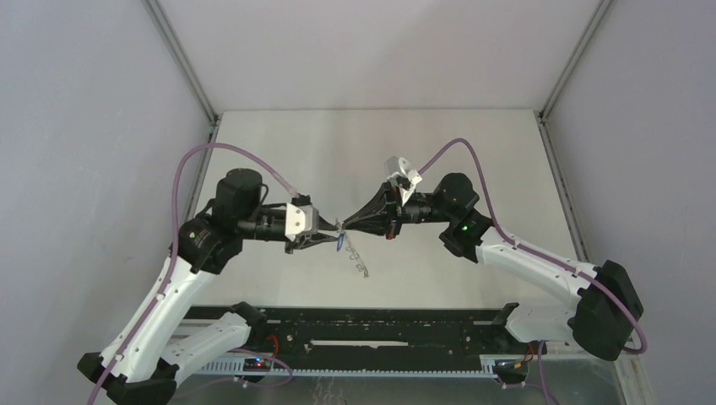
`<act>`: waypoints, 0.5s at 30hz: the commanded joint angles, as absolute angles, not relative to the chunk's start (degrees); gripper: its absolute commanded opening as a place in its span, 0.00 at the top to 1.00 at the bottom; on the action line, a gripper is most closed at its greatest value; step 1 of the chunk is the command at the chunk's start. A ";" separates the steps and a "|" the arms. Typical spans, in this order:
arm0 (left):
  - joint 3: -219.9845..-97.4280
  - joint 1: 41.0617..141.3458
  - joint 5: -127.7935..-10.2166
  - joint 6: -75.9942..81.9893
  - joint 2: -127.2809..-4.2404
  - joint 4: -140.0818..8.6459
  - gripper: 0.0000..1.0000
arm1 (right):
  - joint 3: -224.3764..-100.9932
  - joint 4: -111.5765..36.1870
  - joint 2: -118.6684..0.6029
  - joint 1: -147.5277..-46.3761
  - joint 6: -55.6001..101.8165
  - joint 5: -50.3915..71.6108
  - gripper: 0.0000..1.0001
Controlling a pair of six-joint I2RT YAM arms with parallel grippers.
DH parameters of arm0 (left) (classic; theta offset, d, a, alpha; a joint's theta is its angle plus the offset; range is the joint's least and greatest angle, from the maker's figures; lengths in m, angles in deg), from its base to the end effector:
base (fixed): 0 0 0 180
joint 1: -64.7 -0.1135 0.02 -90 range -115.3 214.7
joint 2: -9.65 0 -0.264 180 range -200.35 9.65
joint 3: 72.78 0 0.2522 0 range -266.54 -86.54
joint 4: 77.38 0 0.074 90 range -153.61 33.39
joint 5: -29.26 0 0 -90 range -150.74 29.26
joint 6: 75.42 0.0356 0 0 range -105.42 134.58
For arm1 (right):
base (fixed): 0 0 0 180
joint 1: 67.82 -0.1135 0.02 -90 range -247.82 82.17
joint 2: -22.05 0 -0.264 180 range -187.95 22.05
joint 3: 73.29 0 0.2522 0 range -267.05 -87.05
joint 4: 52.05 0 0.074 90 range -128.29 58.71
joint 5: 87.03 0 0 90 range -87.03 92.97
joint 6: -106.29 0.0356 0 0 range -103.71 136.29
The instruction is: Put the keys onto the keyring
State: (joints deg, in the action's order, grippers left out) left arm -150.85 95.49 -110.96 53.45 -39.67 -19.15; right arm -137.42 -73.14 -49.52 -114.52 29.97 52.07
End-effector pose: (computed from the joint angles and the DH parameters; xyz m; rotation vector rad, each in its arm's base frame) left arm 0.1177 -0.1020 0.3874 1.5174 1.2678 -0.8132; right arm 0.1733 0.2231 0.3543 -1.1493 1.0843 1.4132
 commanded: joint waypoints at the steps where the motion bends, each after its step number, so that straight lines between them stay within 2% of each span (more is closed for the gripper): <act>1: -154.00 95.50 -111.44 49.39 -39.94 -22.20 0.72 | -138.17 -77.87 -47.97 -115.31 30.96 50.94 1.00; 9: -153.53 95.47 -109.76 45.49 -39.46 -25.83 0.72 | -138.25 -77.34 -48.42 -115.55 30.84 51.63 1.00; 15: -153.64 95.47 -109.66 45.34 -39.05 -25.50 0.82 | -139.14 -75.86 -48.92 -115.79 29.86 51.79 1.00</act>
